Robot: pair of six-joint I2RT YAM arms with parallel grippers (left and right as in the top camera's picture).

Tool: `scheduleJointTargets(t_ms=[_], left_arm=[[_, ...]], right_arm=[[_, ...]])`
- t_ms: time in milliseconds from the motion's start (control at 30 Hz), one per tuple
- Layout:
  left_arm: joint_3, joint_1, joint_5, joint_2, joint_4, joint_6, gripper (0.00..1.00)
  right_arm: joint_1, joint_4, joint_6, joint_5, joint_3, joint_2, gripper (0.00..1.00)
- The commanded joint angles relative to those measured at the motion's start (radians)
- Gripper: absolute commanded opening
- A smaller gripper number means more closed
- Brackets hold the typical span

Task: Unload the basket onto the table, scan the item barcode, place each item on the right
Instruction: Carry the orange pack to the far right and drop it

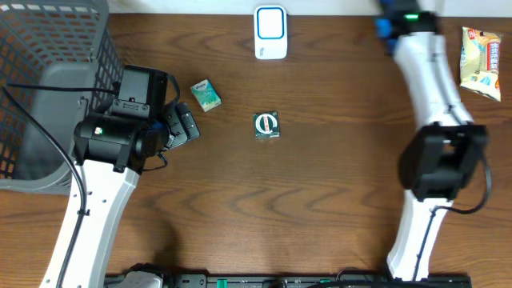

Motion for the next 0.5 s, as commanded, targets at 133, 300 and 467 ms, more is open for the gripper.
scheduleJointTargets(t_ms=[133, 300, 467], left_arm=[[0.003, 0.004, -0.009, -0.003, -0.003, -0.001, 0.98], [0.003, 0.004, -0.009, -0.003, -0.003, -0.001, 0.98], [0.003, 0.004, -0.009, -0.003, -0.003, -0.001, 0.98]], right_arm=[[-0.201, -0.122, 0.215, 0.002, -0.006, 0.024, 0.49], [-0.249, -0.159, 0.214, -0.164, -0.006, 0.024, 0.87], [-0.234, -0.186, 0.215, -0.57, -0.006, 0.024, 0.88]])
